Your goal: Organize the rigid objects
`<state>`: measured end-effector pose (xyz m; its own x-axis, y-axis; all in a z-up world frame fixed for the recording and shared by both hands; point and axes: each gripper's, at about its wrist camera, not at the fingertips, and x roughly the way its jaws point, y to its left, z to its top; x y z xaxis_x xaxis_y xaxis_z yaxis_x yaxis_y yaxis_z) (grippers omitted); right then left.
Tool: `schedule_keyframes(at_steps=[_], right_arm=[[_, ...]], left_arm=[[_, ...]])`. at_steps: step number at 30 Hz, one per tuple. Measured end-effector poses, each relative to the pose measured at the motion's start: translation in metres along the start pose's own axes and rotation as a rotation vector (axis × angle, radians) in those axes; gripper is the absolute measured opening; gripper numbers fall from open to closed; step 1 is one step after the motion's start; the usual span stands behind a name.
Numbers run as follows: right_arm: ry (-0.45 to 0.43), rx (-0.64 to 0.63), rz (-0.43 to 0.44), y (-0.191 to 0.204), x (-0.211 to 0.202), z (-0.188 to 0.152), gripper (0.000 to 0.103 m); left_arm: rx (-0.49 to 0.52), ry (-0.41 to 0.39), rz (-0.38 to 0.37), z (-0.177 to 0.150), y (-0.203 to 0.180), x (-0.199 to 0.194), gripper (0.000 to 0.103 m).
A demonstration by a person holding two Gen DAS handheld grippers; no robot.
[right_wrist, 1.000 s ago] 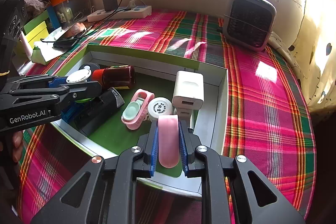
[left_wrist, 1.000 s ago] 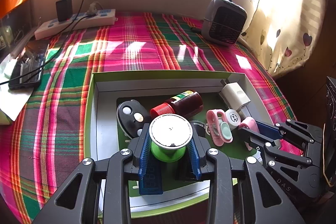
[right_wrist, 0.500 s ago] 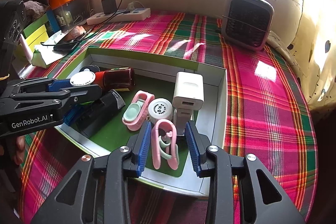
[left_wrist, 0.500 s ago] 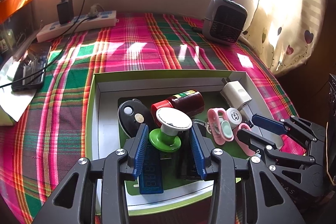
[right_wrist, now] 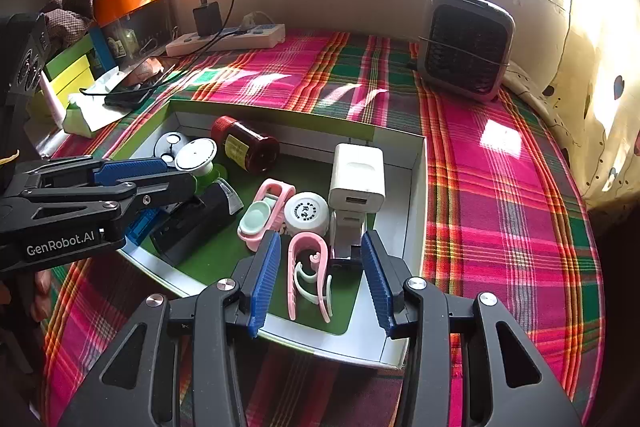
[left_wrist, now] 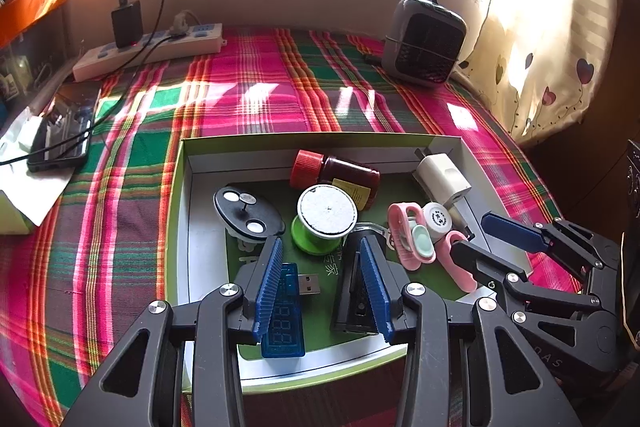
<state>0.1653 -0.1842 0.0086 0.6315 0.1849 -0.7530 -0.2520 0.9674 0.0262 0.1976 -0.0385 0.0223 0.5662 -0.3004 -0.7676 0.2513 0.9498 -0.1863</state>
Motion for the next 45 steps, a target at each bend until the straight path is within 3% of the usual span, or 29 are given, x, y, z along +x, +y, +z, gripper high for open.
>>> schedule_keyframes(at_steps=[10,18,20,30,35,41,45], right_arm=[[-0.033,0.041,0.016,0.004,-0.017,-0.007,0.044],[-0.030,0.070,0.009,0.010,-0.032,-0.022,0.045],[-0.025,0.076,0.014,0.012,-0.033,-0.026,0.051],[-0.065,0.062,-0.008,0.025,-0.052,-0.045,0.054],[-0.043,0.065,-0.018,0.030,-0.048,-0.054,0.054],[0.012,0.069,-0.055,0.031,-0.039,-0.067,0.054],[0.025,0.079,-0.066,0.029,-0.037,-0.072,0.054]], left_arm=[[-0.008,-0.029,0.030,-0.015,-0.007,-0.028,0.040],[0.025,-0.072,0.124,-0.039,-0.017,-0.054,0.041],[0.007,-0.066,0.110,-0.045,-0.016,-0.057,0.041],[-0.028,-0.047,0.128,-0.075,-0.017,-0.064,0.041],[-0.030,-0.025,0.169,-0.091,-0.016,-0.059,0.041],[-0.057,0.011,0.166,-0.104,-0.013,-0.050,0.041],[-0.062,-0.004,0.180,-0.106,-0.013,-0.051,0.041]])
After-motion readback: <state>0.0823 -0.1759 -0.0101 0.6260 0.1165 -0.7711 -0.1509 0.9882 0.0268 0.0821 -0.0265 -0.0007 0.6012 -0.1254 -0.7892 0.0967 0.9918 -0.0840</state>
